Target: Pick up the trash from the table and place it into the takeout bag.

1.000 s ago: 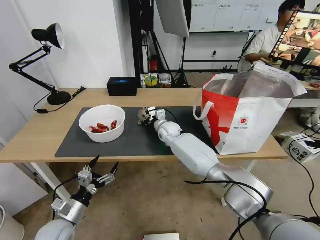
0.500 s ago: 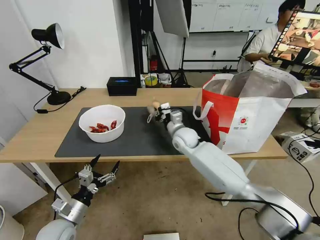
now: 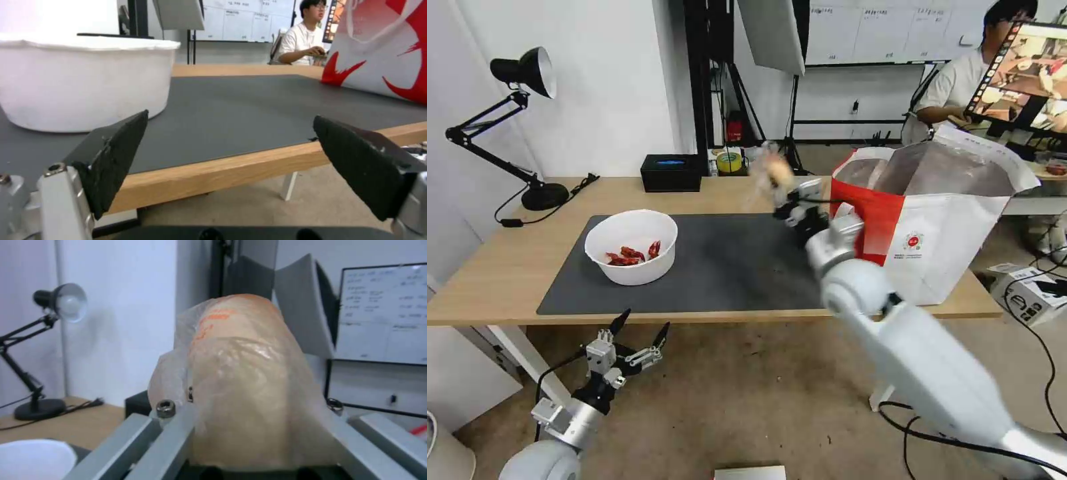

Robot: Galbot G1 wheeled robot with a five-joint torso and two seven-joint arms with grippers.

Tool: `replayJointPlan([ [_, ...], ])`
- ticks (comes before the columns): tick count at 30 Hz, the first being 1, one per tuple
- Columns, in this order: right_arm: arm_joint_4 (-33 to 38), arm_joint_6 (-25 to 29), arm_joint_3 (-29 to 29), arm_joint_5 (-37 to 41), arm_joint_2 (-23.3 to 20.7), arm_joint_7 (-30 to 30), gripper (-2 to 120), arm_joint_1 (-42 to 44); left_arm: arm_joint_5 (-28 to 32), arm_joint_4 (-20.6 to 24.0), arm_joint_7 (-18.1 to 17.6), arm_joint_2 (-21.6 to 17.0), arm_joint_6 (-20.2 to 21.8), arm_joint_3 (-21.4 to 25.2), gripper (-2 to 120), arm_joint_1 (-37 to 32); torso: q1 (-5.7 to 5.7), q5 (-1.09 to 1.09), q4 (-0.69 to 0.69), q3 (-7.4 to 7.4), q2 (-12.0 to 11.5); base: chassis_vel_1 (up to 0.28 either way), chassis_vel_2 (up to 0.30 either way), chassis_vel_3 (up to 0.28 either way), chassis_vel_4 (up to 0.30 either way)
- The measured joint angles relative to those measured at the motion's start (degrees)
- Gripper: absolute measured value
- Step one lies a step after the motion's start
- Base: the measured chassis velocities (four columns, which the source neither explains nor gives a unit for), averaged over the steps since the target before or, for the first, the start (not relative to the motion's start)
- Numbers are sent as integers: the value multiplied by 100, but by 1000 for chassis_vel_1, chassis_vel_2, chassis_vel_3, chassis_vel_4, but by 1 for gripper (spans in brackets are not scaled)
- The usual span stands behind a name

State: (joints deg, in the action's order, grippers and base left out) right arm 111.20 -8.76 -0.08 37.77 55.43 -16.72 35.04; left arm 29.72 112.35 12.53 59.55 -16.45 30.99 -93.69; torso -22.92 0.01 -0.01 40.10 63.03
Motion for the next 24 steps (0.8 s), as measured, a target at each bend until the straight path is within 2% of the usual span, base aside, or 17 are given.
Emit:
replayJointPlan([
  [2, 187, -74, 293, 235, -410, -63, 7, 50, -37, 70, 0, 5, 17, -25, 100, -30, 0, 0, 0, 0, 0, 0, 0, 0, 0],
  [3, 187, -74, 293, 235, -410, -63, 7, 50, -37, 70, 0, 5, 17, -25, 100, -30, 0, 0, 0, 0, 0, 0, 0, 0, 0],
  [6, 300, -104, 779, 643, -928, -130, 7, 217, -48, 98, -6, -15, 32, -73, 100, -4, 0, 0, 0, 0, 0, 0, 0, 0, 0],
  [7, 300, -104, 779, 643, -928, -130, 7, 217, -48, 98, -6, -15, 32, -73, 100, -4, 0, 0, 0, 0, 0, 0, 0, 0, 0],
  [9, 300, -127, 1038, 956, -1223, -244, 7, 329, -59, 98, -12, -17, 35, -128, 100, 20, 0, 1, -1, 0, 0, 0, 0, 0, 0],
  [13, 255, -130, 1218, 1234, -1546, -363, 7, 426, -85, 98, -24, 18, 35, -206, 100, 43, 0, 2, 0, 1, 0, 0, 0, 0, 0],
  [15, 254, -131, 1225, 1260, -1572, -374, 7, 428, -87, 98, -24, 19, 35, -210, 100, 44, 0, 2, 0, 1, 0, 0, 0, 0, 0],
  [17, 171, -144, 1312, 1468, -1898, -482, 7, 455, -108, 94, -26, 47, 35, -275, 100, 92, 0, 0, -1, 0, 0, 0, 0, 0, 0],
  [21, 124, -232, 1318, 1476, -1949, -570, 7, 490, -108, 92, -27, 50, 32, -274, 100, 87, 0, 0, 0, 1, 0, 0, 0, 0, 0],
  [24, 101, -373, 1318, 1481, -1937, -573, 14, 514, -108, 88, -27, 58, 25, -259, 100, 61, 0, 0, 0, 1, 0, 0, 0, 0, 0],
])
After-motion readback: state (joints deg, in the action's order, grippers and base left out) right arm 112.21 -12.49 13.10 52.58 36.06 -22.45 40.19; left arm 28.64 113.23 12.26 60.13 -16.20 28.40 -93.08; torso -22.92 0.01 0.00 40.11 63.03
